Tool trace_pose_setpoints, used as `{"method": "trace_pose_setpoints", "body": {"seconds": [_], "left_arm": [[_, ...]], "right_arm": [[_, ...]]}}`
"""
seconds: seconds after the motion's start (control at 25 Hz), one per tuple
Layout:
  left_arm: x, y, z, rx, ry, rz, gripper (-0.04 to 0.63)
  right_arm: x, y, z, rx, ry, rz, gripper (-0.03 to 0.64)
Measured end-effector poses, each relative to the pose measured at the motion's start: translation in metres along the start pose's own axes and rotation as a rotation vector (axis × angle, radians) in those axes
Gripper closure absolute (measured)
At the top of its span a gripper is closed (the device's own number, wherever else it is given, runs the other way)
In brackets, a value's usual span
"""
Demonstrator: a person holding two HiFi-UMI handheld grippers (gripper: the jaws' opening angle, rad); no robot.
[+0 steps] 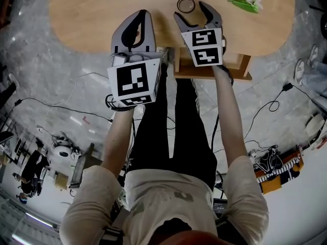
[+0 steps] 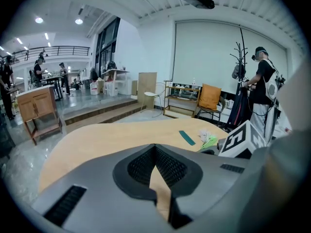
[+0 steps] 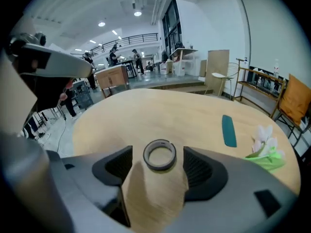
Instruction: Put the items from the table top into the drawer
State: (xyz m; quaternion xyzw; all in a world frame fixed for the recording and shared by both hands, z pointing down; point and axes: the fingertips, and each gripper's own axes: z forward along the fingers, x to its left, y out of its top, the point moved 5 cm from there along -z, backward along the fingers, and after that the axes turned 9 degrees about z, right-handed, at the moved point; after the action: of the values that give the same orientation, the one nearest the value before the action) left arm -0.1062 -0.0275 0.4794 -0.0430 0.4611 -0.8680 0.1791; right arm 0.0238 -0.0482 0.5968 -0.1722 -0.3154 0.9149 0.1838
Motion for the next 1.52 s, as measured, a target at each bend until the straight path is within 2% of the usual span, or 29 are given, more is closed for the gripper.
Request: {"method": "trace_pose_setpoints", "body": {"seconds": [0.2, 0.36, 0.6, 0.76, 1.0, 1.24, 1.4, 1.52], "left_arm": [[0.002, -0.009, 0.000, 0.021, 0.001, 0.002, 0.589], [0.006, -0.012, 0.003, 0.033, 0.009, -0.002, 0.589], [0.011, -0.013, 0.006, 0.041, 0.024, -0.004, 0.589], [0.009, -0.008, 0.006, 0.037, 0.019, -0.001, 0.589], [0.008, 0.003, -0.003, 0.027, 0.024, -0.007, 0.589], [0.003, 0.016, -0.006, 0.018, 0.019, 0.004, 0.589], [0.003, 0.018, -0.006, 0.016, 0.017, 0.006, 0.589], [0.002, 0.015, -0.003, 0.023, 0.017, 0.005, 0.589]], "right_arm": [[-0.006, -0.009, 0.019, 0.060, -0.002, 0.029, 0.291], [-0.012, -0.011, 0.023, 0.070, -0.021, 0.028, 0.363], [-0.015, -0.010, 0.022, 0.075, -0.007, 0.010, 0.369], [-0.007, 0.012, 0.000, -0.013, 0.004, 0.013, 0.370], [0.020, 0.044, -0.081, -0.204, 0.018, 0.042, 0.370], [0.026, 0.042, -0.117, -0.252, -0.023, 0.090, 0.370], [0.021, 0.044, -0.121, -0.268, -0.027, 0.017, 0.370], [0.017, 0.045, -0.121, -0.274, -0.032, 0.021, 0.370]]}}
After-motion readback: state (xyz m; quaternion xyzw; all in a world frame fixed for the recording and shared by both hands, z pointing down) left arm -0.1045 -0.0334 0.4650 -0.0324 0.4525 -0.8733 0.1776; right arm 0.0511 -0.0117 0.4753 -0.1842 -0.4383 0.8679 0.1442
